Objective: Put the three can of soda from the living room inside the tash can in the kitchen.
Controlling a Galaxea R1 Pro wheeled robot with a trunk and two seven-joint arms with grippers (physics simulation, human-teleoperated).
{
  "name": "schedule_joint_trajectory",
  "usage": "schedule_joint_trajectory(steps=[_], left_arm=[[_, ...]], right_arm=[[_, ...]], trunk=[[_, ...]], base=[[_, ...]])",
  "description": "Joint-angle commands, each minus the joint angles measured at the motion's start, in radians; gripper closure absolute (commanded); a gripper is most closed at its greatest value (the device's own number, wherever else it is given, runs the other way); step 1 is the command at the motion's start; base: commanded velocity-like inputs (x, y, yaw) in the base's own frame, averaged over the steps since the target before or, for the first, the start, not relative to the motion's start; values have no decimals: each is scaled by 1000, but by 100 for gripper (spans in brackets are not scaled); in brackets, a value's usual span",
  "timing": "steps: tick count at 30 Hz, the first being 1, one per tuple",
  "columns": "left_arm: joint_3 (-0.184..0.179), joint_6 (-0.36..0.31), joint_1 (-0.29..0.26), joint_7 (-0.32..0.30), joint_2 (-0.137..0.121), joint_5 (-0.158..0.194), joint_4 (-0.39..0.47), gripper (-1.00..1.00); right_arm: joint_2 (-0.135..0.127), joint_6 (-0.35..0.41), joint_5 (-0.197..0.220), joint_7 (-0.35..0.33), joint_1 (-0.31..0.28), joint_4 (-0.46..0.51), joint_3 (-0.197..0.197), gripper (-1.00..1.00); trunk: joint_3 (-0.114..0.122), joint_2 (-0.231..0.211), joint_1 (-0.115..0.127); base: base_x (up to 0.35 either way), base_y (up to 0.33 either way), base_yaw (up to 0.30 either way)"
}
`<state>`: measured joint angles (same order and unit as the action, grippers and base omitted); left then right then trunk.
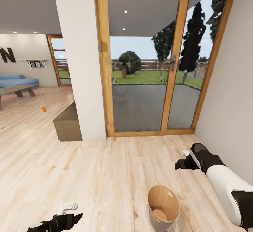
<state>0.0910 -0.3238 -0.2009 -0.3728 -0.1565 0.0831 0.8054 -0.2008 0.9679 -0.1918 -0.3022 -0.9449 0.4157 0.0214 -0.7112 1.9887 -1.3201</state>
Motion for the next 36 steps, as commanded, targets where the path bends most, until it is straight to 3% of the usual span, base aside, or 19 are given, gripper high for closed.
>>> schedule_joint_trajectory(steps=[1,13,22,36], left_arm=[[0,0,0,0,0,-1,0,-100],[-1,1,0,0,1,-5,0,-100],[-1,3,0,-1,3,-5,1,-100],[-1,2,0,-1,2,-5,0,-100]], right_arm=[[0,0,0,0,0,0,0,-100],[0,0,0,0,1,1,-1,-100],[0,0,0,1,1,1,-1,-100],[-1,0,0,1,1,2,-1,-100]], trunk=[[-3,7,-4],[-41,91,-50],[-41,91,-50],[-41,91,-50]], base=[[0,0,0],[0,0,0],[46,0,0],[285,0,0]])
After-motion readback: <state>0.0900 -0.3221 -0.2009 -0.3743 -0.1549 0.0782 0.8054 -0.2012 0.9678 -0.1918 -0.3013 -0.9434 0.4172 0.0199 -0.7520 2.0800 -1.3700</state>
